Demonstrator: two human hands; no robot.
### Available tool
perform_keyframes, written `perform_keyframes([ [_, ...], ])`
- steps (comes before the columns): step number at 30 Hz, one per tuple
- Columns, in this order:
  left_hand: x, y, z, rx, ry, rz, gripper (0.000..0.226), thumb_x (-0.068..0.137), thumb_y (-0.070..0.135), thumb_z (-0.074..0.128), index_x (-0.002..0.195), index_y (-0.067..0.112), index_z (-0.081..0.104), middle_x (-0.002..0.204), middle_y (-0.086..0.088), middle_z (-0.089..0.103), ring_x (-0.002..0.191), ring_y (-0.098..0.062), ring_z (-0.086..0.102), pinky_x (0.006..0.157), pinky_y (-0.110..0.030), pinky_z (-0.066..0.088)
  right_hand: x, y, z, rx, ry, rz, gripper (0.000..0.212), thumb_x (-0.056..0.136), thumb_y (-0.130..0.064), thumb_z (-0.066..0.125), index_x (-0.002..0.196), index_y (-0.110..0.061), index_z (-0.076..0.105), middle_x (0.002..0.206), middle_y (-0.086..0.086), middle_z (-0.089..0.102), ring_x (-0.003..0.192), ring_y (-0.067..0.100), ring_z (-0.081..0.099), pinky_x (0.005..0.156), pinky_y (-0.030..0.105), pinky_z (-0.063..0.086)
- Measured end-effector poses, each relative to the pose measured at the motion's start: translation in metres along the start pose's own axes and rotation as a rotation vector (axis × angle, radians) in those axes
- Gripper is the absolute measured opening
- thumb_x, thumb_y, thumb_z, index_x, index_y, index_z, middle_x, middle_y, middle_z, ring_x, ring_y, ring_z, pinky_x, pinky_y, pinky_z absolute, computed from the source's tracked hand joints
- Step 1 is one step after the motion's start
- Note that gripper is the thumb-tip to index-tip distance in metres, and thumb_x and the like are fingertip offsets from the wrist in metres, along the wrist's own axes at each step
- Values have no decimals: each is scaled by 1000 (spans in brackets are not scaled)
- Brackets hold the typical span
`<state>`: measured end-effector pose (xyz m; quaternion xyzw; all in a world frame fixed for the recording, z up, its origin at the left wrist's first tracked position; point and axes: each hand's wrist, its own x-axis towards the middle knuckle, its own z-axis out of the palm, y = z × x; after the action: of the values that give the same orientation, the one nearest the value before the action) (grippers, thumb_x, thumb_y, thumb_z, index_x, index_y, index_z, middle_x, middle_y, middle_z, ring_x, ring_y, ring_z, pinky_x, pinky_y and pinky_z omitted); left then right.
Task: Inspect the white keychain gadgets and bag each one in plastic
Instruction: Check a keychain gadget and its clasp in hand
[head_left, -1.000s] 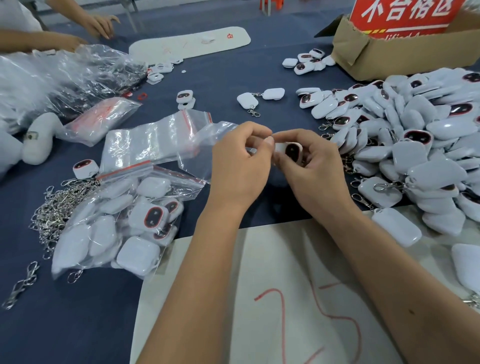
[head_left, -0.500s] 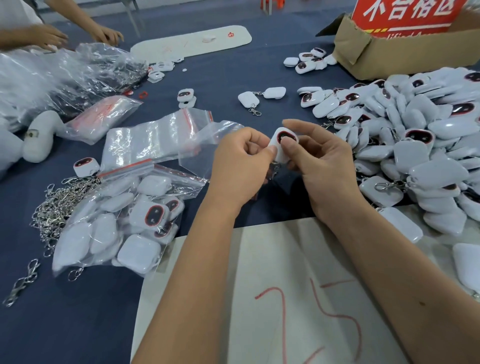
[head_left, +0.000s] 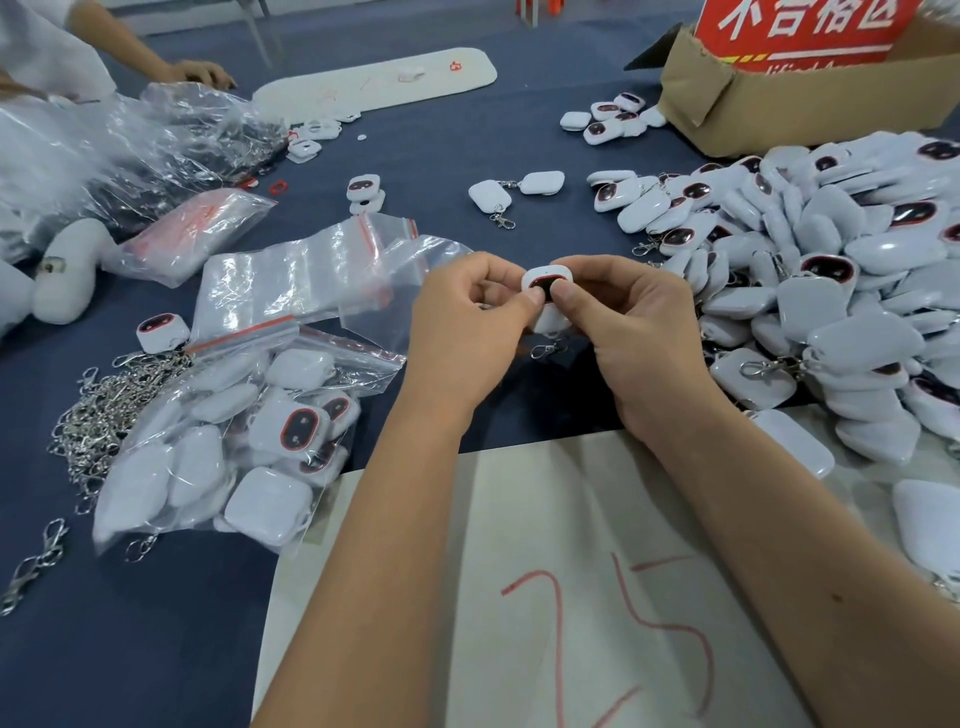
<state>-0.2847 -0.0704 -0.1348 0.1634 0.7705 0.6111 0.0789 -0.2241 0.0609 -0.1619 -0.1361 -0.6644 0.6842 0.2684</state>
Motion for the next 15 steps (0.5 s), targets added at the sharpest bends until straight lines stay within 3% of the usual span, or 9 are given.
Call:
perform_keyframes([
  [2,0,-1,0,-14,-14,-6,2,93,9,74,93,11,74,73,-5,69,66,-12,70,60,-27,60,0,0,0,-16,14,-8,10,94,-3,73,101,-7,79,95,5,81,92,24,78,89,35,61],
  [6,0,0,1,-78,-35,-32,5,94,7,72,97,11,75,70,4,73,68,-9,74,57,-21,56,1,1,1,-22,34,-17,10,93,-5,74,101,-8,79,93,4,81,91,23,78,87,32,62],
  [12,0,0,0,-79,-25,-44,6,95,7,71,94,11,74,70,2,71,69,-9,72,61,-24,58,1,5,1,-24,-1,-39,10,94,-8,74,102,-12,79,96,2,81,94,19,76,90,31,59],
  [15,0,2,0,-96,-9,-55,4,95,7,70,95,8,73,80,-8,75,71,-13,74,62,-26,59,2,5,1,-6,-17,-24,12,97,-10,70,105,-13,79,97,2,81,94,17,75,90,33,59],
])
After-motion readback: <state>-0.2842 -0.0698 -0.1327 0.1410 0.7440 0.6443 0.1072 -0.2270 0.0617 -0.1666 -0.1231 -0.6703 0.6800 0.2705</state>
